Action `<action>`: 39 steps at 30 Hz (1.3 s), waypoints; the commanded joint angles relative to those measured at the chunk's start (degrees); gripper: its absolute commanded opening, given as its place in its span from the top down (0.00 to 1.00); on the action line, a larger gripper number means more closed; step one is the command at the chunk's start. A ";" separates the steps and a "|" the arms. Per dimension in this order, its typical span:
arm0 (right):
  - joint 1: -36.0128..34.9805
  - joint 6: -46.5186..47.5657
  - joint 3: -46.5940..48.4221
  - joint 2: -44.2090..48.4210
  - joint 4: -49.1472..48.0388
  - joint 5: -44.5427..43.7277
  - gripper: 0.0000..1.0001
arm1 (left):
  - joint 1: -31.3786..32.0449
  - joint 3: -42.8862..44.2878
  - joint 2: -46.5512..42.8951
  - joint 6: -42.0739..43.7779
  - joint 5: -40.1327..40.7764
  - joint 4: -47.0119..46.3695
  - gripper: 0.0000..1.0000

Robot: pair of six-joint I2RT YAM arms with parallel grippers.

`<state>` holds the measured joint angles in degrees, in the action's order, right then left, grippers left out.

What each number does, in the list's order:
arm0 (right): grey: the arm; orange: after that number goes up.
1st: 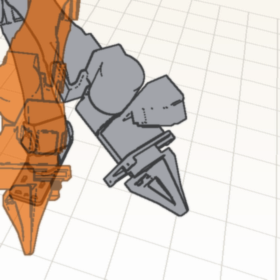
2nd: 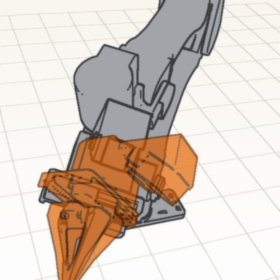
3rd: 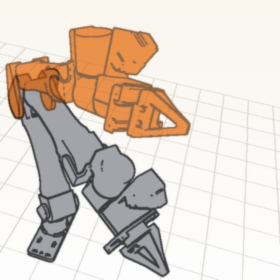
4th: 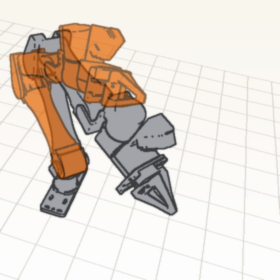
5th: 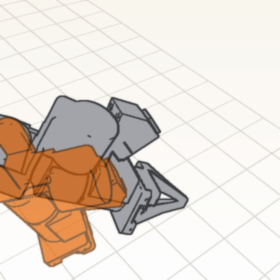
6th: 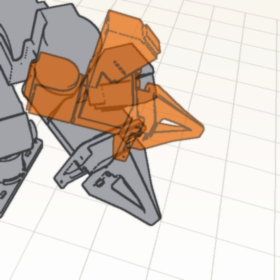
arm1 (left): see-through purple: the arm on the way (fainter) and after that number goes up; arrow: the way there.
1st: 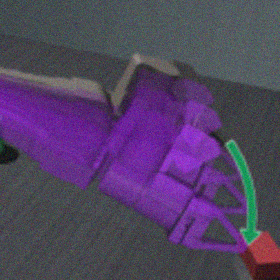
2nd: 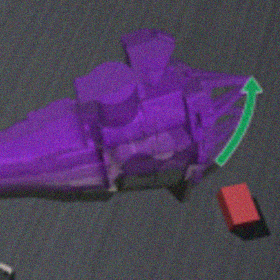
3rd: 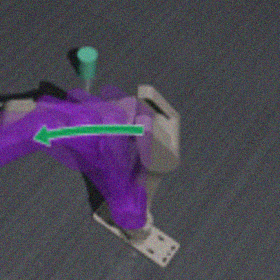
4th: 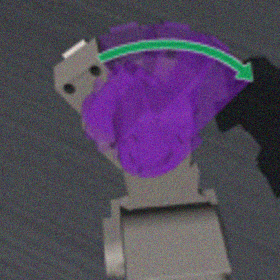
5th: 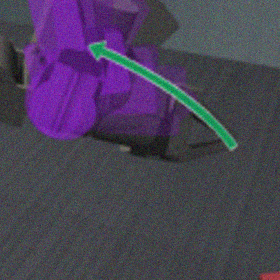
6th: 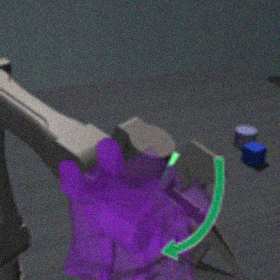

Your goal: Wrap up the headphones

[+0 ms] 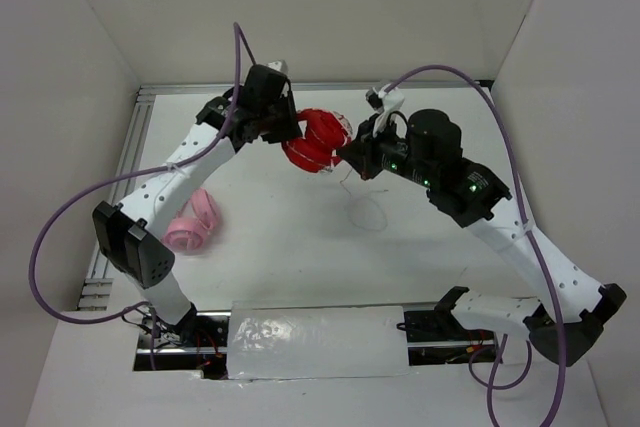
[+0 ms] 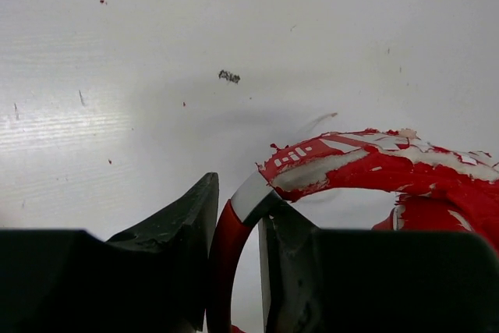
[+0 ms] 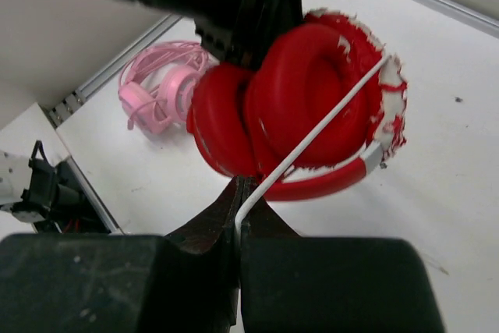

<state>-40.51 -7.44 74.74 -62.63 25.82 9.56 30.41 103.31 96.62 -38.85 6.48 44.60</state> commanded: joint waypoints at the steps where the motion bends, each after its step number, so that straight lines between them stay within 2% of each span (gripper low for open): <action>1: 1.04 -2.48 7.25 -0.03 2.56 -0.52 1.00 | 1.40 -2.84 -2.05 1.05 12.06 -8.56 1.00; 3: 1.92 -3.10 8.92 -0.56 2.48 1.50 1.00 | 3.41 -4.60 -2.40 -0.78 16.09 -7.78 1.00; 7: 2.37 -3.63 13.05 -3.28 4.40 3.97 0.99 | 6.14 -4.52 -1.52 -4.29 19.27 -4.70 1.00; 8: 2.45 -4.15 14.28 -5.81 5.89 3.80 0.98 | 8.24 -3.47 -0.04 -7.52 23.62 -2.00 1.00; 11: 2.46 -4.68 15.17 -7.94 6.26 3.09 0.98 | 9.74 -1.36 1.72 -11.94 26.03 3.37 1.00; 17: 2.37 -3.81 21.05 -14.35 5.73 4.32 0.95 | 12.39 1.28 4.89 -12.57 26.84 5.59 1.00; 20: 1.93 -1.36 23.43 -16.73 7.92 11.14 0.95 | 12.30 2.15 6.03 -14.22 26.56 7.06 1.00; 21: 0.10 1.96 20.56 -16.47 8.01 14.05 0.95 | 11.78 4.25 7.17 -17.98 26.31 10.21 1.00; 23: -0.61 2.34 18.53 -15.07 6.97 15.57 0.95 | 10.99 6.20 8.41 -18.62 25.69 12.17 1.00; 27: -4.65 3.22 2.02 -7.18 -1.44 17.68 0.90 | 8.18 9.80 10.17 -21.88 22.88 14.46 1.00; 29: -5.89 4.01 -5.00 -5.49 -4.71 19.09 0.86 | 7.03 9.55 9.73 -22.85 20.86 13.33 1.00; 35: -6.86 2.79 -14.95 -3.73 -11.66 16.19 0.87 | 6.15 5.33 5.25 -19.52 15.50 5.69 1.00; 39: -6.86 2.96 -23.31 -2.32 -20.86 16.55 0.87 | 5.62 3.31 1.04 -16.97 12.78 2.35 1.00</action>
<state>-47.03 -5.02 55.40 -67.40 15.44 24.88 36.27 106.37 104.31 -56.88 22.72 54.61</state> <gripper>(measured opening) 0.132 0.276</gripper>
